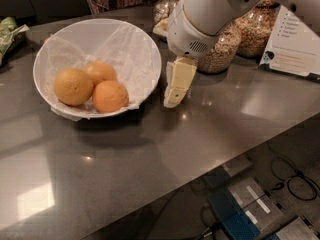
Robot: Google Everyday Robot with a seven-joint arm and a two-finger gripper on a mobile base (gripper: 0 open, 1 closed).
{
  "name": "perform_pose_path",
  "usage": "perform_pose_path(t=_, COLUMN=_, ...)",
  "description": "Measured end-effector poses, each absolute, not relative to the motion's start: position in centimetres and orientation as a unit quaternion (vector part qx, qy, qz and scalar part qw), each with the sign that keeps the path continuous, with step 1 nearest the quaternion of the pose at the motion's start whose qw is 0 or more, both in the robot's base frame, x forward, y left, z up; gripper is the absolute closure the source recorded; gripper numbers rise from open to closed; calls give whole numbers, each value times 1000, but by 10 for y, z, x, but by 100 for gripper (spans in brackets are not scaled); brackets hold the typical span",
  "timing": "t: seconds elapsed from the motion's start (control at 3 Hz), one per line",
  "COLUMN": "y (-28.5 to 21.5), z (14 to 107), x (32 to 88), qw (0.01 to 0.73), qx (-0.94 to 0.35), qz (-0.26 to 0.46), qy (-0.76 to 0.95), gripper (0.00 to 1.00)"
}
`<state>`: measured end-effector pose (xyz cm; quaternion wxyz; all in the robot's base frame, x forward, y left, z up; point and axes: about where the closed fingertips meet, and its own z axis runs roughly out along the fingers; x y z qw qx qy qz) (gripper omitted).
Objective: Pick orange from white bowl
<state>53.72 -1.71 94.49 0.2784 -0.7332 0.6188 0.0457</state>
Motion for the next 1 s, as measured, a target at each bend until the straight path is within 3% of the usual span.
perform_pose_path(t=0.67, y=57, z=941, x=560, qw=334, qx=-761, qz=113, qy=545, gripper=0)
perform_pose_path(t=1.0, y=57, z=941, x=560, qw=334, qx=-761, qz=113, qy=545, gripper=0)
